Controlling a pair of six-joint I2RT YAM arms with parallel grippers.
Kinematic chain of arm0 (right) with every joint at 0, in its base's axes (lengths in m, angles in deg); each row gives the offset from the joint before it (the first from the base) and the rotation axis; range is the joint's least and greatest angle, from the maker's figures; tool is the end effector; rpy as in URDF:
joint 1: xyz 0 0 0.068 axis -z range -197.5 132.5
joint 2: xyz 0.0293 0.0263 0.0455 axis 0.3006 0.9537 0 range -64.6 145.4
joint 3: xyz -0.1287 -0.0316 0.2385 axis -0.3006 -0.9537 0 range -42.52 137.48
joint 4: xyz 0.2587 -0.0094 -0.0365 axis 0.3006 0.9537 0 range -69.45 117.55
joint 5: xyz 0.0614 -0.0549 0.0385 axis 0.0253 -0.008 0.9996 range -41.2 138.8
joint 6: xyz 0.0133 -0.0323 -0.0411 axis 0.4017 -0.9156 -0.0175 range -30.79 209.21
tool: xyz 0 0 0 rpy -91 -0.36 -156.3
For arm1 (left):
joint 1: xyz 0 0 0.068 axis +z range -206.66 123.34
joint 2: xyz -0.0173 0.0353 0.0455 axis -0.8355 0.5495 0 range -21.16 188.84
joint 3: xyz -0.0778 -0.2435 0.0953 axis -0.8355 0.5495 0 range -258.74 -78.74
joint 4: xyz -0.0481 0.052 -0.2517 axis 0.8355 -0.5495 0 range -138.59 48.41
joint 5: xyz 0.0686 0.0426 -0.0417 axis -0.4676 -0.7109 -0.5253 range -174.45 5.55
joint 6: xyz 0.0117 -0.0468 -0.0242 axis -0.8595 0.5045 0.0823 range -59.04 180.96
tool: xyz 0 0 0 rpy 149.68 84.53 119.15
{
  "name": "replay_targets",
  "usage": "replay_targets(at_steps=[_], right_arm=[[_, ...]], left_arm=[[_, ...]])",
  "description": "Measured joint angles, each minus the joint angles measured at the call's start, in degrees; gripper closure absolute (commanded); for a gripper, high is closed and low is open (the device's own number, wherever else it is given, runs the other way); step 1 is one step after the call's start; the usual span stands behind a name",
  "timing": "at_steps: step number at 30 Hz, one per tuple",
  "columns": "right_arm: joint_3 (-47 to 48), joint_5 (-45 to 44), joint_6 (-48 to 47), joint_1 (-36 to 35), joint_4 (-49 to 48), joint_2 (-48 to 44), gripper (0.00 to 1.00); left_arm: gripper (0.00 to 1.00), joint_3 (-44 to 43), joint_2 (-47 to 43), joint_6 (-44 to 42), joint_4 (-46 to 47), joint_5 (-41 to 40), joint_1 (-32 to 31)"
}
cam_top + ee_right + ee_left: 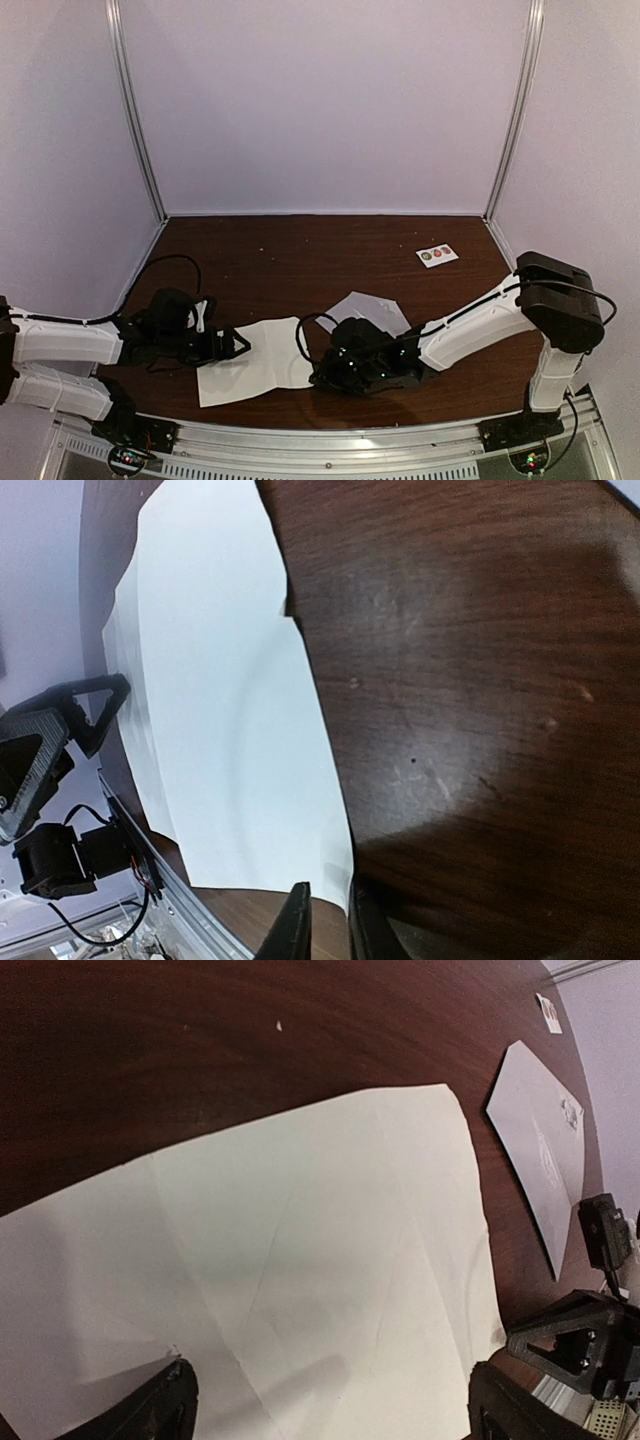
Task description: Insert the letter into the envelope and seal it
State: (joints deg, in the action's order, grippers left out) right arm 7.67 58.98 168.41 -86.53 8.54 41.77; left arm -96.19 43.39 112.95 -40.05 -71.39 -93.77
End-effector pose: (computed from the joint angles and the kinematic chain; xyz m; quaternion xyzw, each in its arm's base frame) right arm 0.1226 0.3374 0.1207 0.0469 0.9169 0.3954 0.0277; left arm 0.1493 -0.1232 0.1356 -0.0765 0.9175 -0.3386 0.1939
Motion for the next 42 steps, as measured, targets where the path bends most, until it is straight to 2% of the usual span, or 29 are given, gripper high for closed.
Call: replay_targets(at_steps=[3,15,20,30,35,42], right_arm=[[0.26,0.02,0.17,0.00,0.22,0.48,1.00],[-0.13,-1.90,-1.03,0.00,2.23,-1.64,1.00],[-1.60,-2.01,-1.95,0.61,-1.31,-5.62,1.00],[-2.49,-0.87,-2.54,3.17,-10.67,-10.64,1.00],[-2.01,-0.83,-3.76,4.83,-11.39,-13.62,1.00],[-0.87,-1.55,-4.92,7.17,-10.69,-17.53,1.00]], left_arm=[[0.04,0.00,0.00,-0.02,0.02,0.04,0.00],[0.04,0.04,-1.90,-0.79,-1.16,-0.35,0.00],[0.05,-3.13,-6.08,-5.40,-4.81,-1.75,0.00],[0.05,-12.46,-11.98,-19.76,-5.03,-1.88,-0.59],[0.06,-13.75,-14.56,-25.14,-4.76,-2.36,-4.48],[0.08,-15.19,-14.08,-29.40,-1.75,-7.78,-15.02]])
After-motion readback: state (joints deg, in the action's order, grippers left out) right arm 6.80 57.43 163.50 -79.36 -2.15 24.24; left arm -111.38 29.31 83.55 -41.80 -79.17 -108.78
